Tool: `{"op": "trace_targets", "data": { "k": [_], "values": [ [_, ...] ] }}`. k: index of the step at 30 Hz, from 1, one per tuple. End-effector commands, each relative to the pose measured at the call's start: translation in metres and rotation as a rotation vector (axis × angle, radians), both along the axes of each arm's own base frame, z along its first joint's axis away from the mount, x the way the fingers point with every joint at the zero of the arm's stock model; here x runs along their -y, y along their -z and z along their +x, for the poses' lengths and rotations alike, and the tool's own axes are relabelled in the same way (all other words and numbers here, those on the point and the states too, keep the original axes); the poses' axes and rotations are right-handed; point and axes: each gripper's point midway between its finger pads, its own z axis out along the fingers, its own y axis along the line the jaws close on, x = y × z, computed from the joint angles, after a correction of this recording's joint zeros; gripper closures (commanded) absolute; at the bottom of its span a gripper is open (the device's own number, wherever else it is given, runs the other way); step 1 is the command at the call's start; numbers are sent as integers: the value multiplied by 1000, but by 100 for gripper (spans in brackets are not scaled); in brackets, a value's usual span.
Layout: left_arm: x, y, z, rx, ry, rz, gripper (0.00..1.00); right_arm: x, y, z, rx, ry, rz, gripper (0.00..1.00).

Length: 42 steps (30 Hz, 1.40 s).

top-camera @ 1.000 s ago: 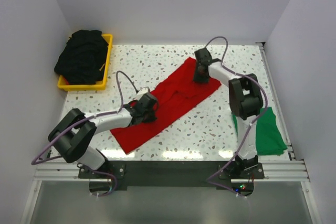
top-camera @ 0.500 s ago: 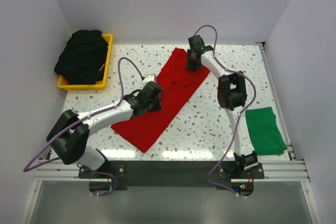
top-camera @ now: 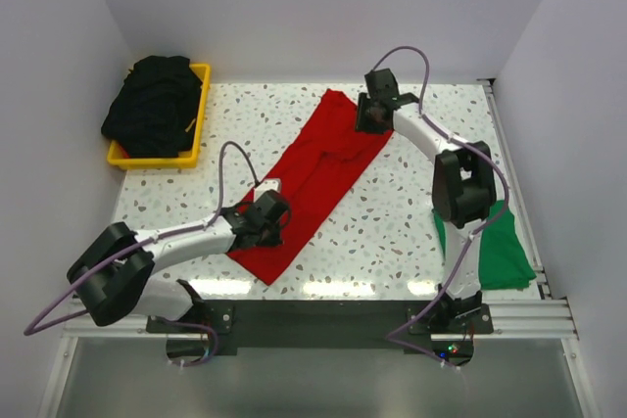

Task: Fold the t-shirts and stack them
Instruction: Fold the tshirt

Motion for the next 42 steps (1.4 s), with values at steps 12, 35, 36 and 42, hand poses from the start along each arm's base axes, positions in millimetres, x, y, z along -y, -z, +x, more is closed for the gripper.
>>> {"op": "trace_targets", "data": {
  "k": [12, 35, 36, 42],
  "values": [
    [96, 7, -22, -68, 164, -181, 94, -21, 57, 14, -78, -44, 11, 62],
    [105, -38, 9, 44, 169, -102, 90, -19, 80, 97, 16, -135, -45, 59],
    [94, -30, 4, 35, 152, -79, 90, -19, 73, 98, 30, -131, -40, 59],
    [59, -10, -2, 47, 63, -4, 91, -19, 40, 100, 91, -120, -25, 59]
  ]
}}
